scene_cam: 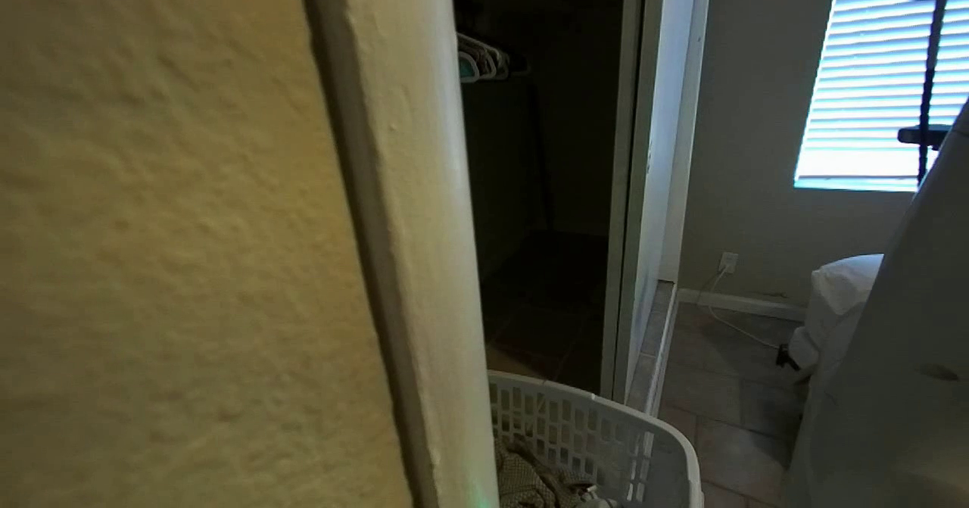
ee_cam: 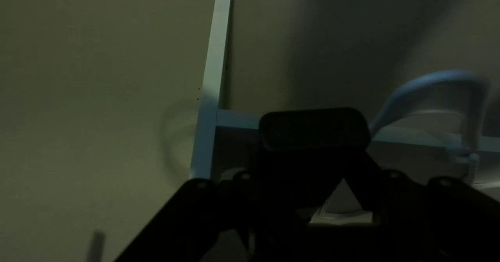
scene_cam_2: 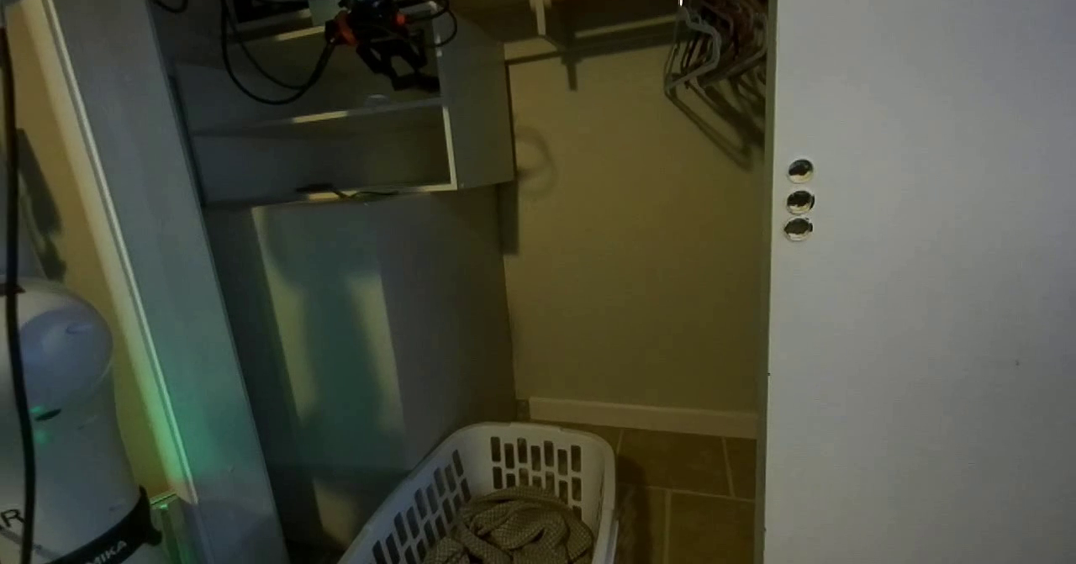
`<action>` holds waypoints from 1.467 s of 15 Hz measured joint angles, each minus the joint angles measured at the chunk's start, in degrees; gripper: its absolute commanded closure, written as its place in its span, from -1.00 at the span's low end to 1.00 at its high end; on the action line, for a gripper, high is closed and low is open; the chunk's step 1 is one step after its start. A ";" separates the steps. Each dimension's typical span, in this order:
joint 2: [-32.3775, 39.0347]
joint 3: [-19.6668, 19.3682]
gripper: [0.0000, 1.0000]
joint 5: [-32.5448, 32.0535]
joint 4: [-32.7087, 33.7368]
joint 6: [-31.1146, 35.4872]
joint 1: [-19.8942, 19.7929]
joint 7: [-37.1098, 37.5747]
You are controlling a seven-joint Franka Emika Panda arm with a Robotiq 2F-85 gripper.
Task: Move the remote to the first top shelf
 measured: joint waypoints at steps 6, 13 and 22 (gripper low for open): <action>3.79 0.76 0.39 -2.10 3.41 -0.06 -0.29 0.43; 6.20 1.08 0.39 -3.18 5.68 -1.05 -0.52 1.13; 7.47 1.18 -0.76 -3.18 7.59 -2.41 -0.62 1.37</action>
